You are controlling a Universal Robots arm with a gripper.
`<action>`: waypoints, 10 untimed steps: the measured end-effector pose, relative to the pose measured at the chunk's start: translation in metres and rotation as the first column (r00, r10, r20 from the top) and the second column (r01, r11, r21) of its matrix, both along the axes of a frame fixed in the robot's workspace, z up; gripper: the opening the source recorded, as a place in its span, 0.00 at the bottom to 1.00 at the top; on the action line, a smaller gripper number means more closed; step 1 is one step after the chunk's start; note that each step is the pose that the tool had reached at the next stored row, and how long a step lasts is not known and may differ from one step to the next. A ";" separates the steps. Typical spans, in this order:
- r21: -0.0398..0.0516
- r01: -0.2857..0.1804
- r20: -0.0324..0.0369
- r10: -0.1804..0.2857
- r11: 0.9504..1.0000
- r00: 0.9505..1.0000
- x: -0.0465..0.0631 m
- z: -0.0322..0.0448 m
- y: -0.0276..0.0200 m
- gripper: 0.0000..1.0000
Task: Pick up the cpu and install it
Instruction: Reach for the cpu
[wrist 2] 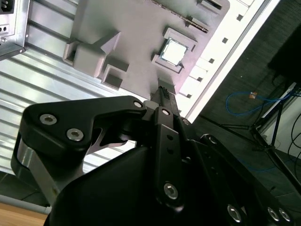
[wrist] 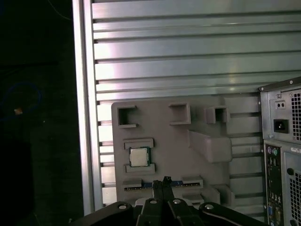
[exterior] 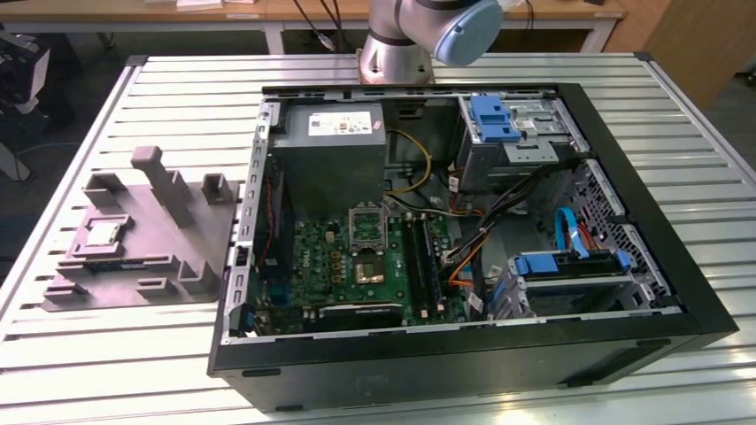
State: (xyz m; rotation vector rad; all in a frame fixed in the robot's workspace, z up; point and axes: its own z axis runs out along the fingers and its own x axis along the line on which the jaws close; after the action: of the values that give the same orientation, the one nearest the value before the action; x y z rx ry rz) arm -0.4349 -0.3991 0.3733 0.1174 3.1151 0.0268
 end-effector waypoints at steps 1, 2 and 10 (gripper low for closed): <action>0.000 0.000 0.000 0.000 1.000 1.000 0.000 0.0000 0.0000 0.11; 0.000 0.000 0.000 0.000 1.000 1.000 0.000 -0.0001 0.0001 0.11; 0.000 0.000 0.000 0.000 1.000 1.000 0.000 0.0000 0.0001 0.11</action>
State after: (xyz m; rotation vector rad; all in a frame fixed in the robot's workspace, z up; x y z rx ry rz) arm -0.4352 -0.3990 0.3733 0.1176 3.1151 0.0268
